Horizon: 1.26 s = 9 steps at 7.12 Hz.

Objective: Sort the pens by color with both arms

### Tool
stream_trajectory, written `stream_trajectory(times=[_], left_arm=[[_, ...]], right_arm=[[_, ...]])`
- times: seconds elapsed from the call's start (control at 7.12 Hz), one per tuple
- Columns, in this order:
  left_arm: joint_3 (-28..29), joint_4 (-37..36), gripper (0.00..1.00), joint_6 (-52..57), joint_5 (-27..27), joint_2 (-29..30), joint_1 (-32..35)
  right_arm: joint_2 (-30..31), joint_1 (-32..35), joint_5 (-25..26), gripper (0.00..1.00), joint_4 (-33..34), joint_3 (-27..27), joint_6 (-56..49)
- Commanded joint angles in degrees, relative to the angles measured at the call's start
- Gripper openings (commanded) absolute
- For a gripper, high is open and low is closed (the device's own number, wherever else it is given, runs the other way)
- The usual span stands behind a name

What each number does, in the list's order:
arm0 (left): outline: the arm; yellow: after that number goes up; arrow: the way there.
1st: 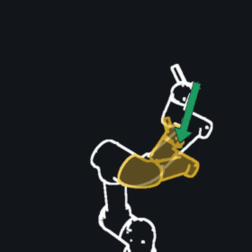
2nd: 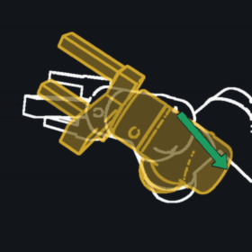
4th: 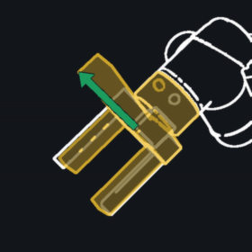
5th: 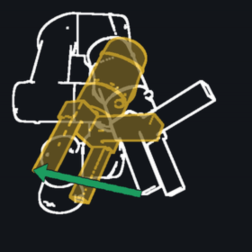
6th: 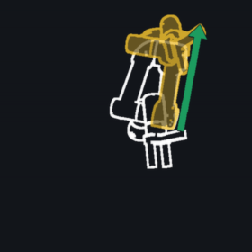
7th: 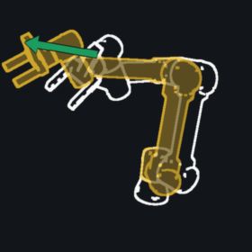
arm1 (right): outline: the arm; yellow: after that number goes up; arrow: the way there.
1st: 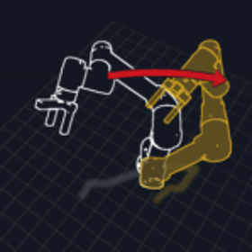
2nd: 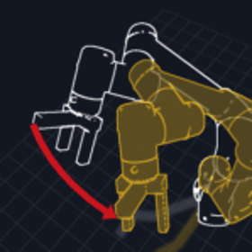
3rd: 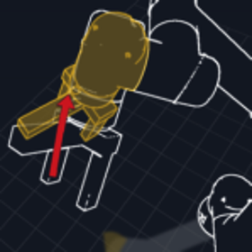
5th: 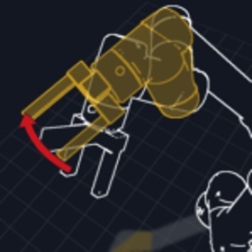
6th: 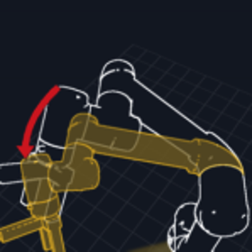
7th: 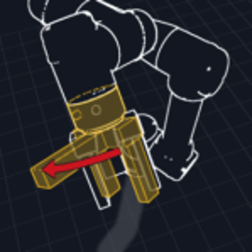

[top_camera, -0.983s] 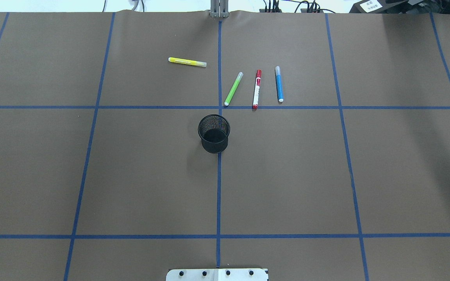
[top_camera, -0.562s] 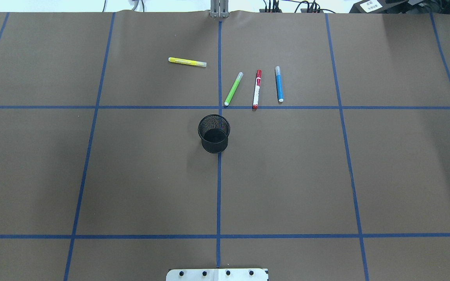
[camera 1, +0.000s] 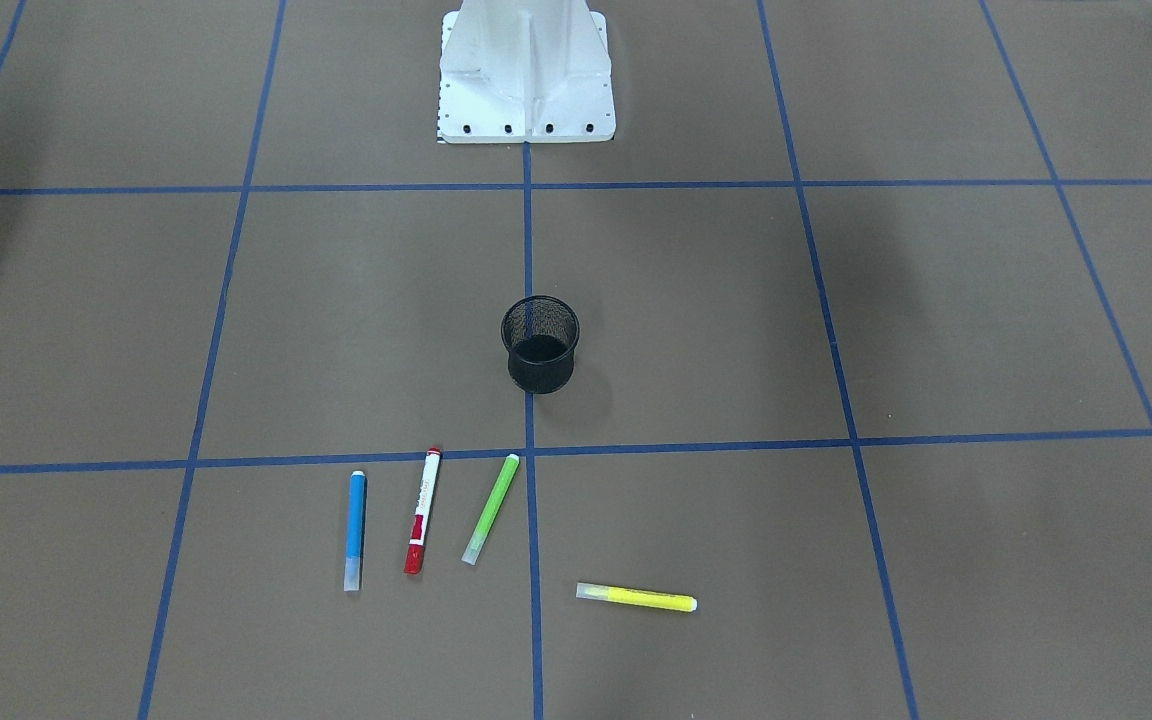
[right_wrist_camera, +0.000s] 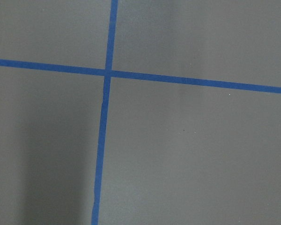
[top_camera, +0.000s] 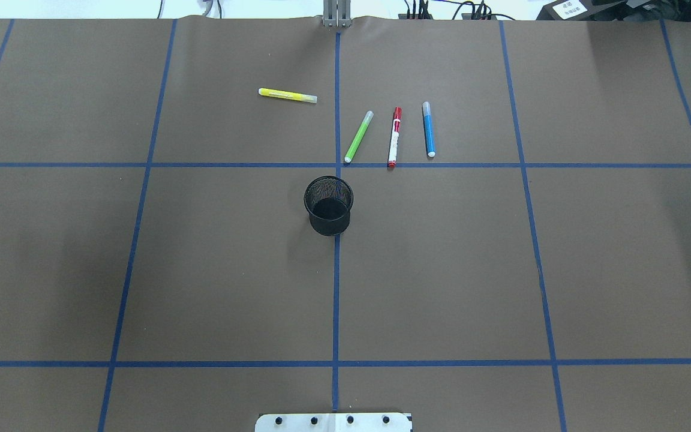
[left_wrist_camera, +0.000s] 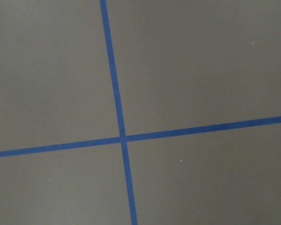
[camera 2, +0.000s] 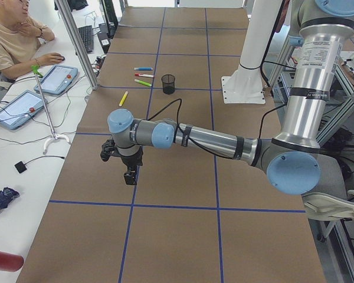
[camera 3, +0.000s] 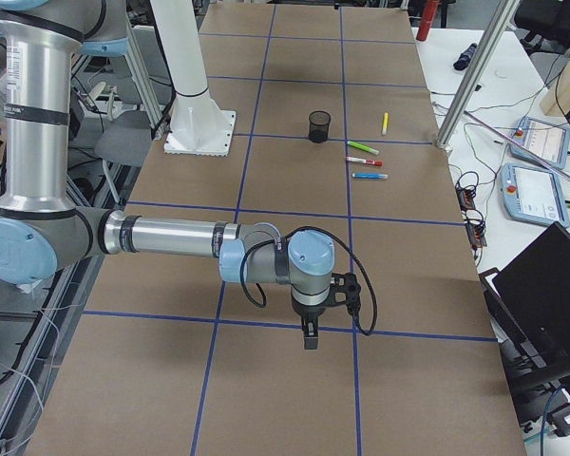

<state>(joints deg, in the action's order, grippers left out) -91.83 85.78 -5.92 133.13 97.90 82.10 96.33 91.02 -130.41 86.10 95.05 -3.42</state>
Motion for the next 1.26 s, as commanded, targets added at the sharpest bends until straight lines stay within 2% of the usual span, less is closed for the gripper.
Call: stream_trajectory(times=[0.0,0.42,0.7,1.12], left_arm=[[0.24,-0.53,1.0,-0.14,3.36,-0.95,3.32],[-0.37,-0.44,1.0,0.12,3.27,-3.84,7.45],[-0.28,-0.7,1.0,0.04,3.27,-4.9,7.64],[-1.08,-0.09,1.0,-0.23,2.66,-5.79,7.55]], right_arm=[[-0.53,-0.66,-0.46,0.99,0.21,-0.04,0.61],[-3.77,-2.33,-1.68,0.99,3.98,0.14,0.78],[-7.02,-3.21,-1.95,0.99,7.84,0.23,0.87],[-7.03,-3.3,-2.13,0.99,7.33,0.32,0.7]])
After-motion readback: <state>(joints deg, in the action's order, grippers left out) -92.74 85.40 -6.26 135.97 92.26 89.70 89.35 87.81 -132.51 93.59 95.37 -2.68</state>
